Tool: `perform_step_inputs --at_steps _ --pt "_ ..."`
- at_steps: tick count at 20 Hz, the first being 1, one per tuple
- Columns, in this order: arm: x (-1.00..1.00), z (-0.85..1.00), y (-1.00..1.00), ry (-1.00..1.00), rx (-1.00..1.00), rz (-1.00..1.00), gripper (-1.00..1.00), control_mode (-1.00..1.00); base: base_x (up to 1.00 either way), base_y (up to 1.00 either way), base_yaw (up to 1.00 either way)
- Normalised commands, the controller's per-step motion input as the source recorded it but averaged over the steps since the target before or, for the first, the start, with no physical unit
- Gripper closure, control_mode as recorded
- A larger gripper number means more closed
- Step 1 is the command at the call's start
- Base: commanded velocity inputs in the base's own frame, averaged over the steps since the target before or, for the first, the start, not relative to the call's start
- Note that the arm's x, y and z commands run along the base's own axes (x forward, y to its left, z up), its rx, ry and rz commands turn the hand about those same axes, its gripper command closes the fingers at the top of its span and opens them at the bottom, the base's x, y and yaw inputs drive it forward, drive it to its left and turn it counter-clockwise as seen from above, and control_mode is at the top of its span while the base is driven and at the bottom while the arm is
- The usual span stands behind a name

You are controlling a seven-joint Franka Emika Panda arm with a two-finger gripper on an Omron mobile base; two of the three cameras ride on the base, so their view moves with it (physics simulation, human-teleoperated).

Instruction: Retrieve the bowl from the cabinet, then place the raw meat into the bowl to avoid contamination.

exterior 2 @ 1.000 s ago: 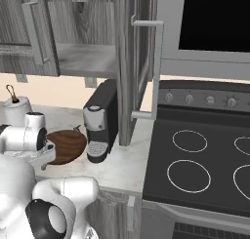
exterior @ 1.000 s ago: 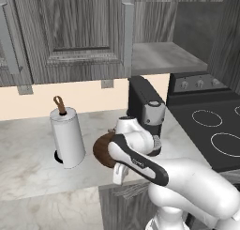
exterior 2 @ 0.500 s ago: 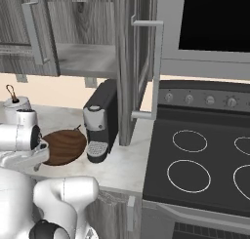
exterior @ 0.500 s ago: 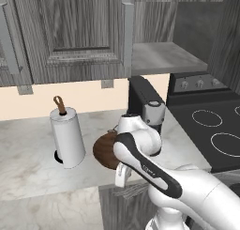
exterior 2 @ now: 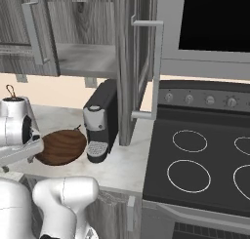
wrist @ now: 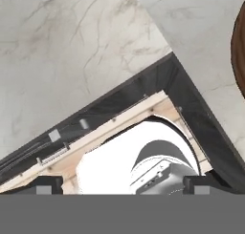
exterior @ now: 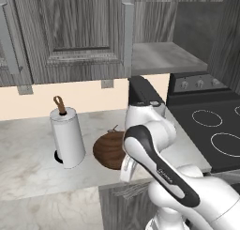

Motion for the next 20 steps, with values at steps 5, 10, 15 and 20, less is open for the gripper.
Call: perform_step_inputs --at_steps 5,10,15,20 --pt "0.05 0.49 -0.07 -0.09 0.00 -0.11 -1.00 -1.00 0.00 0.00 0.00" --pt "0.28 0.39 0.00 -0.01 -0.01 -0.08 -1.00 -1.00 0.00 0.00 0.00" --pt "0.45 0.21 0.00 0.00 -0.03 -0.07 -1.00 -1.00 0.00 0.00 0.00" --pt "0.55 0.05 0.00 0.01 -0.03 -0.07 -1.00 -1.00 0.00 0.00 0.00"
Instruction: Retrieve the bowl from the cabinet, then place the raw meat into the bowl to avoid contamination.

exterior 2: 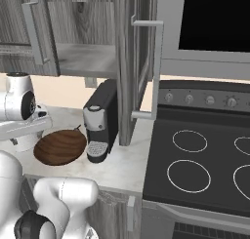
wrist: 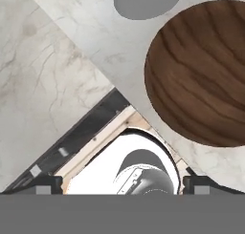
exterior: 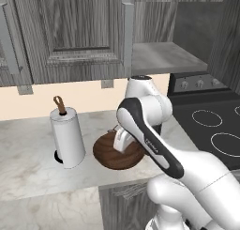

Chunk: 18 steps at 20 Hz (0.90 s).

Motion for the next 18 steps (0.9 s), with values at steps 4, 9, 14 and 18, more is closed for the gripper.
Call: perform_step_inputs --at_steps 4,9,14,18 --pt "0.55 0.00 0.00 0.00 -0.04 -0.08 -1.00 -1.00 0.00 0.00 0.00" --pt "0.47 -0.03 0.00 0.00 -0.06 -0.07 -1.00 -1.00 0.00 0.00 0.00" --pt "0.08 -0.18 -0.08 -0.09 -0.02 -0.05 -1.00 -1.00 0.00 0.00 0.00" --pt "0.00 -0.18 -0.01 -0.25 0.00 -0.05 -1.00 -1.00 0.00 0.00 0.00"
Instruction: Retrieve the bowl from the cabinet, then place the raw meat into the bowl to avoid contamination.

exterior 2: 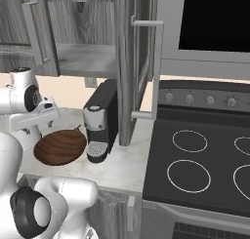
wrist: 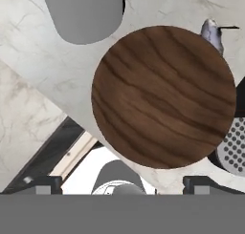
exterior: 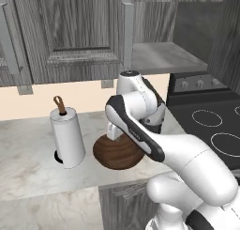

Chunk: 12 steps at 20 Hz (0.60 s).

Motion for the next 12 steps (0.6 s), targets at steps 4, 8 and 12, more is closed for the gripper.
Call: perform_step_inputs --at_steps 4,8,12 --pt "0.04 -0.10 0.00 -0.27 0.00 -0.05 -1.00 -1.00 0.00 0.00 0.00" --pt "0.06 -0.06 0.00 -0.27 0.00 -0.06 -1.00 -1.00 0.00 0.00 0.00" --pt "0.00 0.04 -0.07 -0.07 0.03 -0.11 -1.00 -1.00 0.00 0.00 0.00"
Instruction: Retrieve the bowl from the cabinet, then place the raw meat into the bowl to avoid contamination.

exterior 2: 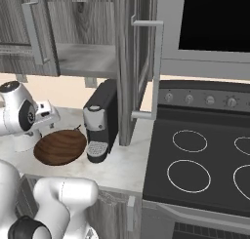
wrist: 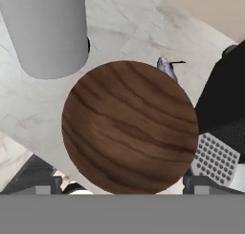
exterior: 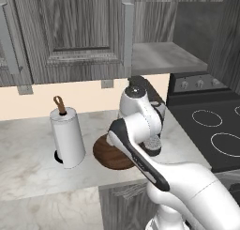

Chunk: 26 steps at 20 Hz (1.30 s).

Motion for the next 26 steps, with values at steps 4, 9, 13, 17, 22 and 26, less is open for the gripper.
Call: perform_step_inputs --at_steps 4,9,13,17,22,26 --pt "0.00 0.07 -0.05 0.06 0.06 -0.14 -1.00 -1.00 0.00 0.00 0.00" --pt "0.00 0.07 -0.01 0.06 0.08 -0.14 -1.00 -1.00 0.00 0.00 0.00" --pt "0.01 0.04 0.00 0.04 0.04 -0.14 -1.00 -1.00 0.00 0.00 0.00" --pt "0.16 0.01 0.00 0.02 0.02 -0.16 -1.00 -1.00 0.00 0.00 0.00" --pt "0.14 0.00 0.00 -0.02 0.00 -0.09 -1.00 -1.00 0.00 0.00 0.00" --pt "0.10 -0.01 0.00 -0.02 0.00 -0.05 -1.00 -1.00 0.00 0.00 0.00"
